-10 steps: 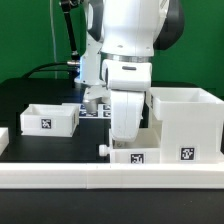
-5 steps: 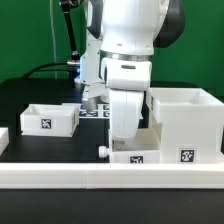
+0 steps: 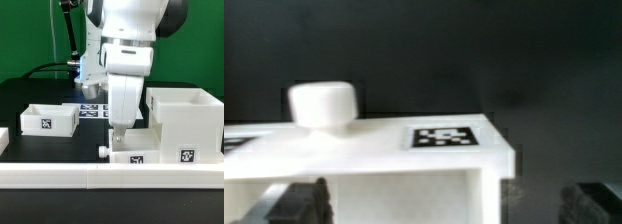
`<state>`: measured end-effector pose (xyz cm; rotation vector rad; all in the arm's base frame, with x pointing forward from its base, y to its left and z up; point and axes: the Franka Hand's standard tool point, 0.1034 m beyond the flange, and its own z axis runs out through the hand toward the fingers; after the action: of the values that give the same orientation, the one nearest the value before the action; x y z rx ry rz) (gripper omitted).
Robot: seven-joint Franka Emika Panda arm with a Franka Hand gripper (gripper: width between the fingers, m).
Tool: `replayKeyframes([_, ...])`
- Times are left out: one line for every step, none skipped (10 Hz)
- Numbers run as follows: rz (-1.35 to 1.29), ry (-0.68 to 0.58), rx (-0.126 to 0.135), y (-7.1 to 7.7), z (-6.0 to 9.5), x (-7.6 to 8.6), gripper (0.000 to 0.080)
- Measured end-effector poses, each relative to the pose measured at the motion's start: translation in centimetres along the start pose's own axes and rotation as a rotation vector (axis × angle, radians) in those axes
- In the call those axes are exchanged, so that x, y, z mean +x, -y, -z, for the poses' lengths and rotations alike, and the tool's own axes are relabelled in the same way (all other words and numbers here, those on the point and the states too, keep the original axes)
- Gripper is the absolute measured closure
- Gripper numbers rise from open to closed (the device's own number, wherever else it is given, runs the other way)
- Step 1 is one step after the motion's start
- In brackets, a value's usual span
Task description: Assemble drawer
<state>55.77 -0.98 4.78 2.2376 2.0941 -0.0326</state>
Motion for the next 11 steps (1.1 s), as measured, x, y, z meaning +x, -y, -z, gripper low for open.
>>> replayKeyframes([0.001,0.006,0.000,-0.2,0.5,-1.3,0.0150])
replayKeyframes([0.027,0.005,0.004,-0.4,0.7,-2.8,0.0150])
replayKeyframes([0.022,0.003,0.005,-0.6,0.7,-4.2,0.0150])
replayKeyframes([0.004,0.002,0.006,-0.5,0.6,-4.1,0.0150])
replayKeyframes([0.034,-0.006,0.008,-0.4,0.5,-4.6,0.0150])
replayKeyframes([0.047,-0.026,0.012,-0.4,0.3,-5.7,0.0150])
replayKeyframes([0.060,-0.059,0.016,-0.6,-0.4,-6.1,0.0150])
replayKeyframes([0.074,-0.079,0.017,-1.2,-0.8,-5.9,0.0150])
replayKeyframes([0.087,-0.107,0.024,-1.9,-1.1,-5.9,0.0150])
replayKeyframes([0.089,-0.121,0.028,-2.6,-1.4,-5.7,0.0150])
replayKeyframes([0.108,-0.150,0.040,-2.9,-1.7,-5.8,0.0150])
